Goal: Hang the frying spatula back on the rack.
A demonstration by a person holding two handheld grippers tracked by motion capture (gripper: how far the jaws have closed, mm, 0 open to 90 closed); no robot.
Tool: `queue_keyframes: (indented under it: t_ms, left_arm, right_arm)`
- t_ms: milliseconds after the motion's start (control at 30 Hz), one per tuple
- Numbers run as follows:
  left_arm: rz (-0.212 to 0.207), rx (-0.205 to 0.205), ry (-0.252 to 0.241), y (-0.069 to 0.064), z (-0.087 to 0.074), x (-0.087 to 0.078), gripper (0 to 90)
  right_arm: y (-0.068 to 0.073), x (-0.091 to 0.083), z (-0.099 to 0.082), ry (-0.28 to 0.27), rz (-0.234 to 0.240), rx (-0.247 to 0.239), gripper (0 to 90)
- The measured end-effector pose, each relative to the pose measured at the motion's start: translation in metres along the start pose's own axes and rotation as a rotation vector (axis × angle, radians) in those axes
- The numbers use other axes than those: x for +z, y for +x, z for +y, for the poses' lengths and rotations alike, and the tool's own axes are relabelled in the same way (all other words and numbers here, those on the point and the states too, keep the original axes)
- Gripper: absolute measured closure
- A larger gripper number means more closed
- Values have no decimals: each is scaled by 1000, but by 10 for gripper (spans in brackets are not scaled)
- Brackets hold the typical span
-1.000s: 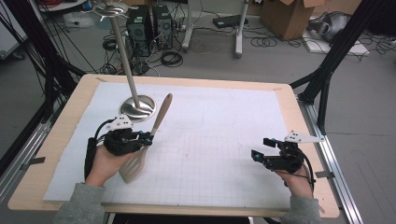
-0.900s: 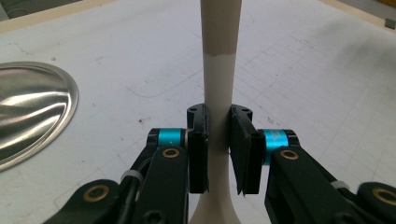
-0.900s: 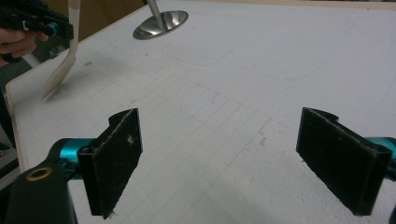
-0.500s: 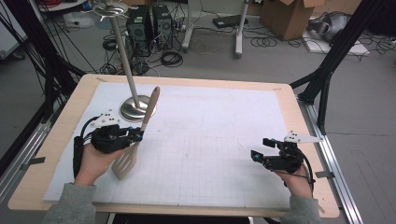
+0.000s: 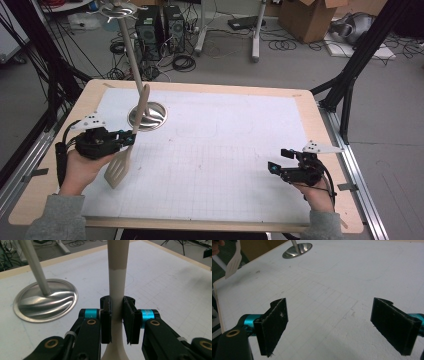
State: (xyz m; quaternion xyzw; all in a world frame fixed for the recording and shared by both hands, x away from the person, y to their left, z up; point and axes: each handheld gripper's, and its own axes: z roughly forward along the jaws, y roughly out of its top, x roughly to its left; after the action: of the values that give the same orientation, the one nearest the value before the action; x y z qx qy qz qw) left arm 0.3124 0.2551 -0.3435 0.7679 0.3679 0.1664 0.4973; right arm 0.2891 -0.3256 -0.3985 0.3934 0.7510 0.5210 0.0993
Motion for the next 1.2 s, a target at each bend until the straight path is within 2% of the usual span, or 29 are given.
queue_keyframes:
  t_ms: [133,567,700,733,833,1067,1200]
  left_arm:
    - [14,-8,-4,7,1,-8,775]
    - [9,-16,-29,28,7,-29,775]
    - [25,-16,-19,34,9,-32,775]
    - [40,-17,-15,36,10,-34,775]
    - [49,-23,-25,41,15,-39,775]
    - [59,-20,-46,49,28,-48,775]
    - [59,-28,-50,55,29,-49,775]
  right_arm:
    - [0,0,0,4,-3,2,134]
    - [2,0,-1,10,0,1,134]
    - [2,0,-1,9,1,3,134]
    - [2,0,-1,9,1,4,135]
    - [2,0,0,8,2,3,135]
    - [1,1,0,13,1,2,134]
    - [1,1,-1,12,-1,1,135]
